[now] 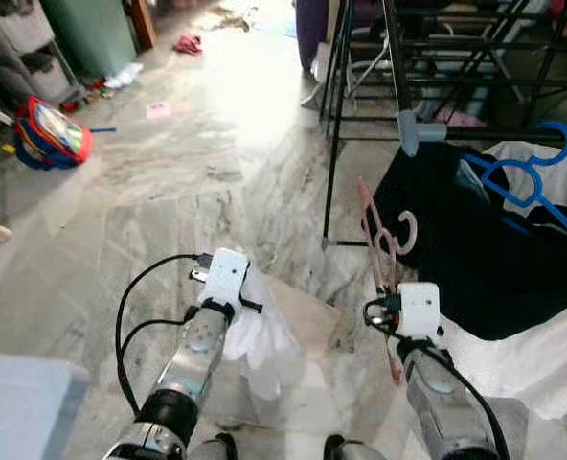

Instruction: Hang hanger

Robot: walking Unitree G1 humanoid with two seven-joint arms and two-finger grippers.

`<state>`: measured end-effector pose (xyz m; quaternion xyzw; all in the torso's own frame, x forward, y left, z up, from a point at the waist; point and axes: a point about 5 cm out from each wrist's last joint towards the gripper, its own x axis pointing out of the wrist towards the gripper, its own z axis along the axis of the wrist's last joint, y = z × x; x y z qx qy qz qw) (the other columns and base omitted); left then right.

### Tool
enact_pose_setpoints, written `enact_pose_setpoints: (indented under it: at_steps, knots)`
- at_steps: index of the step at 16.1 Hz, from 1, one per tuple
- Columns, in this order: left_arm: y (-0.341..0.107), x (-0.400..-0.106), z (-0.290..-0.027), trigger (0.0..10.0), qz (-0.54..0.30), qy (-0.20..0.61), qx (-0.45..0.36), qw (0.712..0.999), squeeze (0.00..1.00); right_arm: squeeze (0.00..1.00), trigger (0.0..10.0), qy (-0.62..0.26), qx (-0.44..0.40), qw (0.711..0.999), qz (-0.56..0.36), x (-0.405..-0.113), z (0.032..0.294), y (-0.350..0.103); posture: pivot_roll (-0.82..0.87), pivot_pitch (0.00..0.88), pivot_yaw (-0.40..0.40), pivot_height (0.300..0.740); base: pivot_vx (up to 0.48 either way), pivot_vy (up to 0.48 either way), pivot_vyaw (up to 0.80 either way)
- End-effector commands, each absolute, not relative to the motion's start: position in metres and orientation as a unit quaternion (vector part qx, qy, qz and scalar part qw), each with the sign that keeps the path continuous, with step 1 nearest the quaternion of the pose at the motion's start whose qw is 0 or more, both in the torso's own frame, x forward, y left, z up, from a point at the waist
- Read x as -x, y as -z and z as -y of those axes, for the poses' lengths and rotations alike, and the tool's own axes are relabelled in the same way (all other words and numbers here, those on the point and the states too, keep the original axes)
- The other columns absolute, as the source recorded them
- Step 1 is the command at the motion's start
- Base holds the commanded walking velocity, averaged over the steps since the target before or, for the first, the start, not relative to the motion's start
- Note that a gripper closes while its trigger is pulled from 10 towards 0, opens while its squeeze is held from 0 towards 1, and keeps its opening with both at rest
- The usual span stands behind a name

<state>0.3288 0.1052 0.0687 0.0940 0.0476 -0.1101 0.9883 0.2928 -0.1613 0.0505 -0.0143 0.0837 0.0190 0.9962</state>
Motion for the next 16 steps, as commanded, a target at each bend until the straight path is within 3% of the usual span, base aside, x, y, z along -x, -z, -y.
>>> enact_pose_setpoints:
  at_steps: [1,5,16]
  knots:
    - [-0.0704,-0.3293,-0.1043,10.0,-0.041,0.11,-0.097,0.988,0.0,0.0,10.0,-0.011,0.008,0.996,-0.086,-0.2922,0.1637,-0.0486,0.02,0.102,0.04,0.74,0.0,0.0,0.0]
    - [-0.0735,-0.3325,-0.1038,10.0,-0.04,0.107,-0.097,0.989,0.0,0.0,10.0,-0.002,0.005,0.996,-0.089,-0.291,0.1633,-0.046,0.01,0.122,0.063,0.74,0.0,0.0,0.0]
    - [-0.0765,-0.3359,-0.1034,10.0,-0.038,0.099,-0.091,0.99,0.0,0.0,10.0,0.001,0.013,0.996,-0.087,-0.2931,0.1667,-0.0476,0.01,0.149,0.057,0.74,-0.373,0.0,0.0]
